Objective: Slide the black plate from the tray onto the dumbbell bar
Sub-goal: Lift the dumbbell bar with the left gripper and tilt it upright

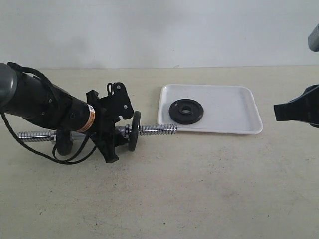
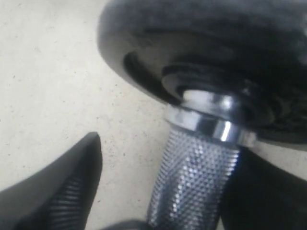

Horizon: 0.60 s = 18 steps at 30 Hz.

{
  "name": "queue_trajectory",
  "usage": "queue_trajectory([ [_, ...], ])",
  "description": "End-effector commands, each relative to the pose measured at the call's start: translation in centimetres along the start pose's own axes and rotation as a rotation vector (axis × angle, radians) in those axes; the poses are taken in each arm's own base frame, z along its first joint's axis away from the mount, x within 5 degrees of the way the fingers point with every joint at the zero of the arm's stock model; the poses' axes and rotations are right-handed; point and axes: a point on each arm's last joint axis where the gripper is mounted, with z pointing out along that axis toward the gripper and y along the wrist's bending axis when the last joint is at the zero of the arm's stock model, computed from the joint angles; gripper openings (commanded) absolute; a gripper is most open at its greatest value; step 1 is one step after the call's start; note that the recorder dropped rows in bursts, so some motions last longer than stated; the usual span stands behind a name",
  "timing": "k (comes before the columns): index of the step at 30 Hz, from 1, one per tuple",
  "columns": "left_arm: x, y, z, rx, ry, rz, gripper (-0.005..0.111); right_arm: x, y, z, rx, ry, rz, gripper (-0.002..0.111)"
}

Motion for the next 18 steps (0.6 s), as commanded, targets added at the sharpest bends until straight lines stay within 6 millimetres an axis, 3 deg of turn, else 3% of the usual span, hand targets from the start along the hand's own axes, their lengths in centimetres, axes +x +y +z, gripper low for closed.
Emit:
queue_trajectory([
  [1,2.09,-1.39,1.93,0.015,0.102,0.003,0.054,-0.20,0.11,0.00,-0.007,-0.015,-0.007,0.003],
  [11,2.52,-0.91,1.87,-0.045,0.148,-0.095,0.004,-0.22,0.13,0.00,-0.009,-0.018,0.000,0.003],
  [18,2.58,-1.07,1.68,-0.051,0.147,-0.312,0.004,-0.23,0.30,0.00,-0.028,-0.018,0.027,0.003],
])
